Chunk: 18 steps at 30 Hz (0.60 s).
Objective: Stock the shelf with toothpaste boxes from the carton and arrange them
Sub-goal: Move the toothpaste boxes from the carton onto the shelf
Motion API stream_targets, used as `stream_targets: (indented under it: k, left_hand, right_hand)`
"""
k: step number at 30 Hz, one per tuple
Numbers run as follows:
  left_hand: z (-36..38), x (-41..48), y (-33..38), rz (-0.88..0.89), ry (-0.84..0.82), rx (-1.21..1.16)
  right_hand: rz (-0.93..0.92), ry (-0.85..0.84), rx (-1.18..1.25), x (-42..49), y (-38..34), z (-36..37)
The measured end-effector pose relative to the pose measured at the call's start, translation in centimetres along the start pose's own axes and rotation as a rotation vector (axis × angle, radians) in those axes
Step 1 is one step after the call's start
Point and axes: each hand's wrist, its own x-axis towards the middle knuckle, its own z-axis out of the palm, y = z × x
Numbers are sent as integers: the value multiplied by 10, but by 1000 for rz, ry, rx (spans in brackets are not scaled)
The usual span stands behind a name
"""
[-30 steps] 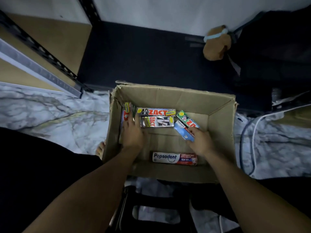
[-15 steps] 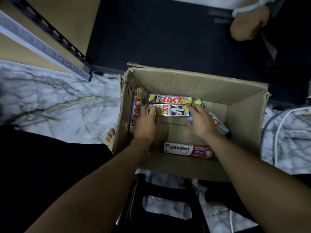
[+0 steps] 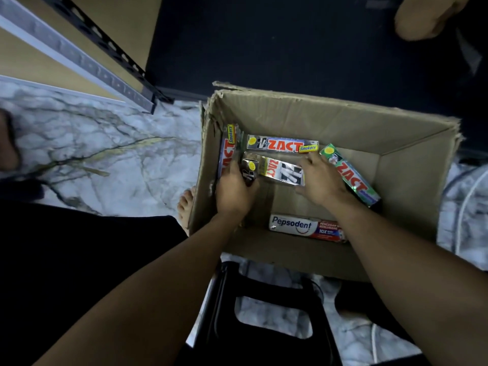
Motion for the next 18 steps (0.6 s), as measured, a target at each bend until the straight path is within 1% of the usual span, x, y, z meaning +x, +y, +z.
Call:
stream_targets:
  k: [3,5,7,9,12,14,18]
  left_hand:
    - [9,-3,4,37,21,58]
    - [13,-7,8,36,-6,67]
    - [16,-10,10,47,-39,103]
    - [14,-10,11,97,-54,139]
    - [7,-9,17,153,-85,192]
    - [-1,-11,26,160,-109,232]
    - [-22,-24,53,215,-112,271]
  right_hand:
    - [42,-61,106,-11,-2,-3]
    - [102,-96,174,-23,1,1]
    - [175,-132,301,-36,5,6]
    - [220,-138,411,-48,9,6]
    - [261,-146,513,-62,15,-4]
    - [271,-157,552,-73,18,-15]
    - [296,-119,512,-101,28,-47]
